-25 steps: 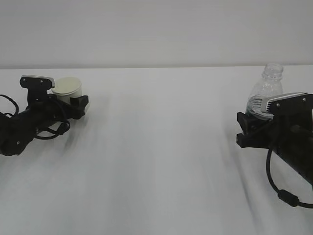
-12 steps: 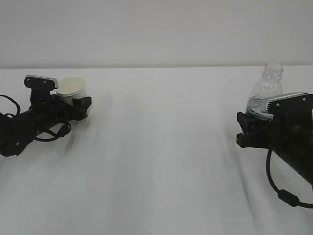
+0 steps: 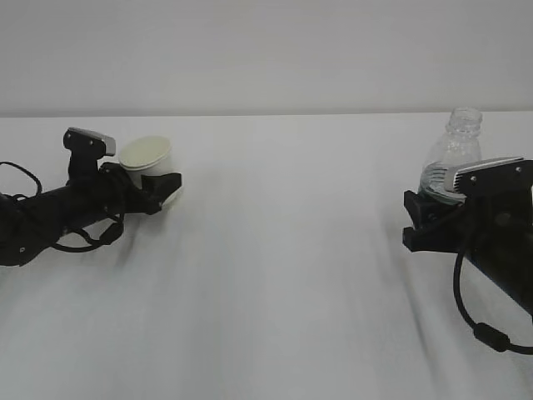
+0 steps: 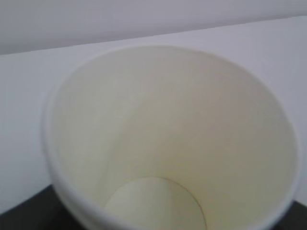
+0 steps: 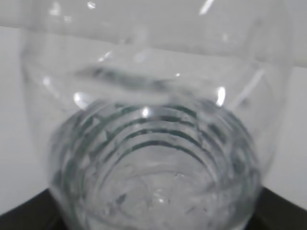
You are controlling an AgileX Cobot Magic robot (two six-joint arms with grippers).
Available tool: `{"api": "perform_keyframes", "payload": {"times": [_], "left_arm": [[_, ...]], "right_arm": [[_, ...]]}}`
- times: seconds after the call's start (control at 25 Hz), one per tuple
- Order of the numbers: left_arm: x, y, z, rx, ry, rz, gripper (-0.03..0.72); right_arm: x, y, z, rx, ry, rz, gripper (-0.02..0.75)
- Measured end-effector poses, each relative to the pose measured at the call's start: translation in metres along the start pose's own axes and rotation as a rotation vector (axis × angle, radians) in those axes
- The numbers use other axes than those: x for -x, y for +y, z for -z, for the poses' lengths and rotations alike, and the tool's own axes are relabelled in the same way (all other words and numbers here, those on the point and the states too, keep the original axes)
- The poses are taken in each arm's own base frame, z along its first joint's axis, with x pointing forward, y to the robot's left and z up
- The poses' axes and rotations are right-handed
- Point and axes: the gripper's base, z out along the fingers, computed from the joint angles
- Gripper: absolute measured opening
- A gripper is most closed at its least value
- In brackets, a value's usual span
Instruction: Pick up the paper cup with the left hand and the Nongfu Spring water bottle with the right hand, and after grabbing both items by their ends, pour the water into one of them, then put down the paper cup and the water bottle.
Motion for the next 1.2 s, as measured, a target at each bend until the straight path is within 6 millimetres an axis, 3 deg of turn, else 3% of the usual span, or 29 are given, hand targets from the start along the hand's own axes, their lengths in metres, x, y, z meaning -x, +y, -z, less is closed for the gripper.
{"api": "perform_keyframes", "payload": {"times": [0.48,0.68,0.96,1.2], "left_arm": [[0.039,-0.028,0.026,-0.156,-0.004,-0.090,0.503],[0.045,-0.042,0.035,-0.270,0.007,-0.076,0.502],[0.048,-0.059,0.041,-0.418,0.052,-0.064,0.501],[0.052,-0.095,0.035,-0.519,0.062,-0.096,0.501]], "right_arm": [[0.000,0.003,0.000,0.028,-0.003,0.014,0.467],[0.002,0.007,0.001,0.074,-0.011,0.036,0.467],[0.023,0.009,0.008,0.119,-0.032,0.074,0.467],[0.034,0.010,0.015,0.149,-0.027,0.100,0.466]]}}
